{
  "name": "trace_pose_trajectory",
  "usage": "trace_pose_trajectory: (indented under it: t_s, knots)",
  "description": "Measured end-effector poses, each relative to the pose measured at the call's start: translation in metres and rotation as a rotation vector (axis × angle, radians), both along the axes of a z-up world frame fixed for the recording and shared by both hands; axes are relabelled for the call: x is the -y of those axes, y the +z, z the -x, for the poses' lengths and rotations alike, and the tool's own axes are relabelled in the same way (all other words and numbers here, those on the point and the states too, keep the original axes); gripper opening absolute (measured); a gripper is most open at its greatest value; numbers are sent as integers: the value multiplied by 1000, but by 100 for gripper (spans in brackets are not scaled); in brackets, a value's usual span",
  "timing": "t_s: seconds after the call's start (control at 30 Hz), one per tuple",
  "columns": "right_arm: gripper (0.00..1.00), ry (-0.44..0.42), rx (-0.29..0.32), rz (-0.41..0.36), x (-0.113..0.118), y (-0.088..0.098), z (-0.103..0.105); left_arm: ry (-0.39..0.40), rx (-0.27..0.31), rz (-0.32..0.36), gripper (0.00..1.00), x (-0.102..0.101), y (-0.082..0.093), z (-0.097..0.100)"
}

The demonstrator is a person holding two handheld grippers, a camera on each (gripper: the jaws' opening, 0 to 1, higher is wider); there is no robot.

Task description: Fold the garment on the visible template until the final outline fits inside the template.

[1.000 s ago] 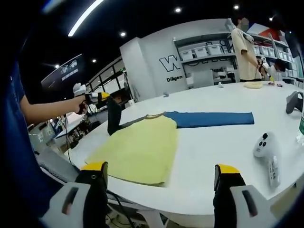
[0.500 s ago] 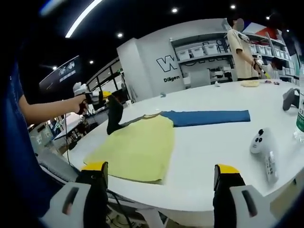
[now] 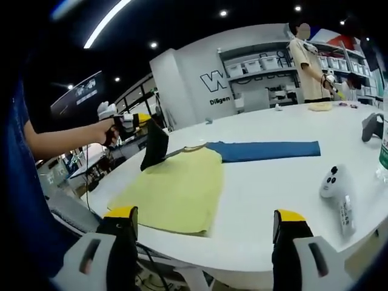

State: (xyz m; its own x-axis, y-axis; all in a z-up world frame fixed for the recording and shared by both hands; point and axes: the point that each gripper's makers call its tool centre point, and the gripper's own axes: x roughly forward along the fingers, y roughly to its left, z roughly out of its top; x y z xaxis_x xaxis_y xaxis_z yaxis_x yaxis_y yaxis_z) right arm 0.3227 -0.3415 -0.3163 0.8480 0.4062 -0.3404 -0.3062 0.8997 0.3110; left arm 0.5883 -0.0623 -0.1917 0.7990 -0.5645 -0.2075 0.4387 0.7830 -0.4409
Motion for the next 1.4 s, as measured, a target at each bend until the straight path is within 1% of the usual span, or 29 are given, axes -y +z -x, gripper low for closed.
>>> trace_pose_trajectory:
  t_s: [0.03, 0.07, 0.3, 0.4, 0.63, 0.73, 0.77, 0.8, 0.93, 0.97, 1.07, 1.13, 1.23, 1.3, 1.4]
  knots:
    - [93, 2, -1, 1, 0, 0, 0, -5, 0, 3, 0, 3, -1, 1]
    - [93, 3, 0, 5, 1, 1, 0, -15, -2, 5, 0, 13, 0, 4]
    - [93, 2, 1, 7, 1, 2, -1, -34, -4, 14, 0, 27, -1, 9]
    - [93, 4, -2, 5, -1, 1, 0, -54, -13, 21, 0, 36, -9, 12]
    - [93, 7, -7, 7, -3, 0, 1, -69, -18, 27, 0, 44, -14, 15]
    - [93, 6, -11, 6, -3, -1, 2, -99, -17, 21, 0, 58, -16, 27]
    - [93, 5, -12, 7, -3, -2, 2, -106, -16, 20, 0, 59, -16, 26]
    - [93, 6, -13, 7, -3, -2, 2, -125, -9, 9, 0, 65, -17, 29]
    - [93, 8, -15, 8, -5, -3, 2, -168, -8, -7, 0, 75, -22, 34]
    - [93, 8, -15, 5, -6, -2, 2, -188, -10, -15, 0, 82, -24, 40]
    - [93, 8, -16, 6, -6, -2, 2, -224, -14, -36, 0, 91, -32, 48]
    - [93, 9, -16, 5, -7, -2, 2, -242, -15, -43, 0, 96, -35, 52]
    - [93, 6, -17, 4, -6, -2, 3, -284, -9, -68, 0, 107, -37, 64]
    - [93, 5, -17, 4, -6, -2, 3, -304, -6, -89, 0, 110, -40, 66]
    - [93, 2, -18, 2, -5, -3, 3, -325, -5, -102, 0, 112, -45, 68]
